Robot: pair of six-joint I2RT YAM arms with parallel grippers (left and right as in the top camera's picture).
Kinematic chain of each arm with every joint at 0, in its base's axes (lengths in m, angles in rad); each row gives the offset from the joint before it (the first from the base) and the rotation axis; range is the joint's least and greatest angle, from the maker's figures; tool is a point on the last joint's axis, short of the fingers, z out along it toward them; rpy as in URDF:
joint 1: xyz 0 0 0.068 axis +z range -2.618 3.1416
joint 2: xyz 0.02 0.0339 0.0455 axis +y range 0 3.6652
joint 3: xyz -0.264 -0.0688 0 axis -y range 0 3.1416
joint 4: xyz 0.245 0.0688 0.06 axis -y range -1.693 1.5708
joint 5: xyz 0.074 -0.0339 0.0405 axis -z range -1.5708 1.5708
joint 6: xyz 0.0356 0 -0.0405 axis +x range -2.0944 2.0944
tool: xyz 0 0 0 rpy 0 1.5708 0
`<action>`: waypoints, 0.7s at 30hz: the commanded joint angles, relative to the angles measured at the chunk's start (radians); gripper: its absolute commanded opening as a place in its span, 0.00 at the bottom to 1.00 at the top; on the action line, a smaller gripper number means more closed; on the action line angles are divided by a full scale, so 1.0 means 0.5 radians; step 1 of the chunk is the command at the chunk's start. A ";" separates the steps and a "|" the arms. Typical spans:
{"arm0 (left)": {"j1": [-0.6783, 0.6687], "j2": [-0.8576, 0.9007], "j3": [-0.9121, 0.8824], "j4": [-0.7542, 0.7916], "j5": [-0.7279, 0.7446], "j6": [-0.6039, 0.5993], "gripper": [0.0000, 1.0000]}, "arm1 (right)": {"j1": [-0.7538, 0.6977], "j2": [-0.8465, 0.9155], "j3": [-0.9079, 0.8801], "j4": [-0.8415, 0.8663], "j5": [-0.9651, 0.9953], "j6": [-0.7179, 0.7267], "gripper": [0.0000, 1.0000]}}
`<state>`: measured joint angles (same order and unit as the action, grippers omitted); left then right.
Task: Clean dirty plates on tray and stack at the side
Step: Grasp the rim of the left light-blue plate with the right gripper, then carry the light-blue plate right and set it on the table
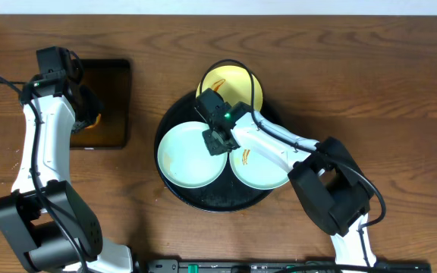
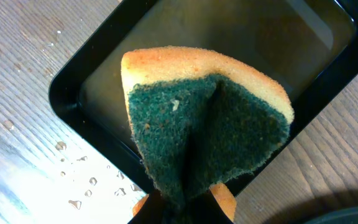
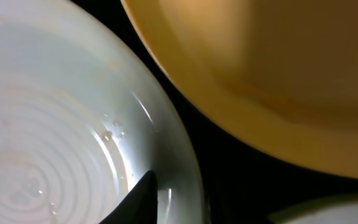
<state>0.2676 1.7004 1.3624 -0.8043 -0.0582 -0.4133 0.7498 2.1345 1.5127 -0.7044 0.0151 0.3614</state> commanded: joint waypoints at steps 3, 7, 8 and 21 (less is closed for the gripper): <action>0.012 0.023 -0.033 -0.004 -0.009 0.033 0.08 | 0.011 0.023 -0.058 0.059 -0.093 -0.001 0.08; 0.012 0.023 -0.033 -0.004 -0.009 0.033 0.08 | 0.012 0.023 -0.057 0.103 -0.214 0.001 0.01; 0.012 0.023 -0.033 -0.004 -0.008 0.033 0.08 | 0.012 0.023 -0.056 0.118 -0.258 0.001 0.01; 0.012 0.023 -0.033 -0.011 -0.009 0.034 0.08 | -0.232 0.003 0.146 0.202 -1.205 0.000 0.01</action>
<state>0.2676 1.7004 1.3624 -0.8066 -0.0578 -0.4133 0.6815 2.1315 1.5475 -0.6113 -0.4149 0.3588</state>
